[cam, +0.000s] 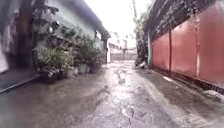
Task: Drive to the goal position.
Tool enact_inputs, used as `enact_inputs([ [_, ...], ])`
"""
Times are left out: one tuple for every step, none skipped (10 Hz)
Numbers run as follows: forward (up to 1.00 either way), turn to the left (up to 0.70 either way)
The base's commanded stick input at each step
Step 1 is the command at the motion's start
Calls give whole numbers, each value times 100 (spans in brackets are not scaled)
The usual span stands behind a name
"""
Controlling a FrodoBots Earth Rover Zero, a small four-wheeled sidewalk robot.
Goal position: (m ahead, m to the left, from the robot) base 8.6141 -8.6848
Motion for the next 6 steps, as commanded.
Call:
enact_inputs([
  [100,-18],
  [100,0],
  [100,0],
  [100,0],
  [100,0],
  [100,0],
])
